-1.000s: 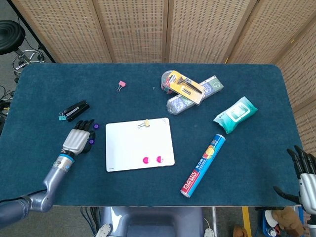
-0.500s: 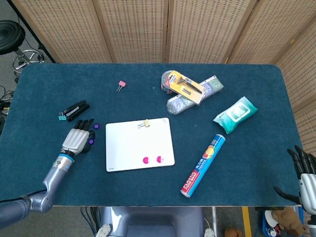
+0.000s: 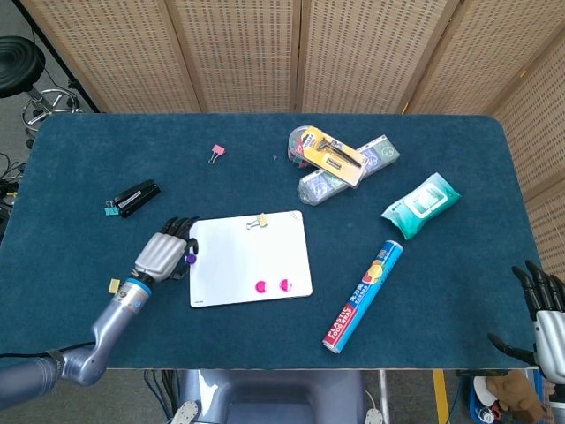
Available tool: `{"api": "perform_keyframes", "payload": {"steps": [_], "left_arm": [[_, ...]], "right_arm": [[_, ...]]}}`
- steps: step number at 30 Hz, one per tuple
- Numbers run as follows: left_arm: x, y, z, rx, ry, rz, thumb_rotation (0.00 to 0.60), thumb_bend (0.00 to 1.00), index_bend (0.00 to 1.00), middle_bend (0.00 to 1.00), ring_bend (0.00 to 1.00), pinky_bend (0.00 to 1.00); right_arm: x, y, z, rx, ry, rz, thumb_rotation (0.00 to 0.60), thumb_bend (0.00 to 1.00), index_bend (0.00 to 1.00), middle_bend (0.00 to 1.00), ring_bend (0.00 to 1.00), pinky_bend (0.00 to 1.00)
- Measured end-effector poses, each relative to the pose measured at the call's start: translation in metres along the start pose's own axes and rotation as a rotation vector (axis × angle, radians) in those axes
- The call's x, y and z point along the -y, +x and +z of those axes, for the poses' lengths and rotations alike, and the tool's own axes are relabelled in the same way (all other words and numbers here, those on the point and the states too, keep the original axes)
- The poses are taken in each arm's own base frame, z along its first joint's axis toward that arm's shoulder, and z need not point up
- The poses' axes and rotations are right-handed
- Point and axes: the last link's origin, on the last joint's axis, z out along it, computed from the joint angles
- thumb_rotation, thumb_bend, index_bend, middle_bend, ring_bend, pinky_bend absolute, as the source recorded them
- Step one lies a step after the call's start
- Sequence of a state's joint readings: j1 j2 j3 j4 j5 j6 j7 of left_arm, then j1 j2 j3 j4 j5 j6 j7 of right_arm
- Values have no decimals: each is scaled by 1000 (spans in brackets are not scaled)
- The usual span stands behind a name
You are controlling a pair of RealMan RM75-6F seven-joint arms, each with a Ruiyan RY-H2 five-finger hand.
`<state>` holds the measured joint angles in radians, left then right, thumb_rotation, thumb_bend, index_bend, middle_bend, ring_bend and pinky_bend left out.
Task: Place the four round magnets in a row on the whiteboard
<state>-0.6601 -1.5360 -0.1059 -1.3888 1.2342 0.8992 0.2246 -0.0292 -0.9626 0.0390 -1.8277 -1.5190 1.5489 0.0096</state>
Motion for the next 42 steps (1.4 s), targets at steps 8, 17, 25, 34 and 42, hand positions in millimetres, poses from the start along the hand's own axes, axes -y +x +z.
{"api": "perform_keyframes", "payload": {"steps": [8, 17, 25, 34, 42], "left_arm": [[-52, -10, 4, 41, -122, 29, 600, 343, 554, 0, 0, 0], [-96, -23, 1, 87, -197, 76, 600, 343, 554, 0, 0, 0], [-99, -21, 2, 70, -176, 99, 600, 343, 554, 0, 0, 0], [-97, -24, 5, 58, -156, 126, 600, 343, 554, 0, 0, 0], [-97, -25, 6, 39, -150, 138, 600, 343, 554, 0, 0, 0]], "right_arm": [[-1, 0, 1, -1, -4, 1, 600, 0, 0, 0, 0, 0], [-2, 3, 0, -9, -6, 7, 600, 0, 0, 0, 0, 0], [-2, 4, 0, -11, -6, 10, 600, 0, 0, 0, 0, 0], [-3, 5, 0, -13, -6, 12, 600, 0, 0, 0, 0, 0], [-3, 5, -1, -14, -7, 14, 600, 0, 0, 0, 0, 0]]}}
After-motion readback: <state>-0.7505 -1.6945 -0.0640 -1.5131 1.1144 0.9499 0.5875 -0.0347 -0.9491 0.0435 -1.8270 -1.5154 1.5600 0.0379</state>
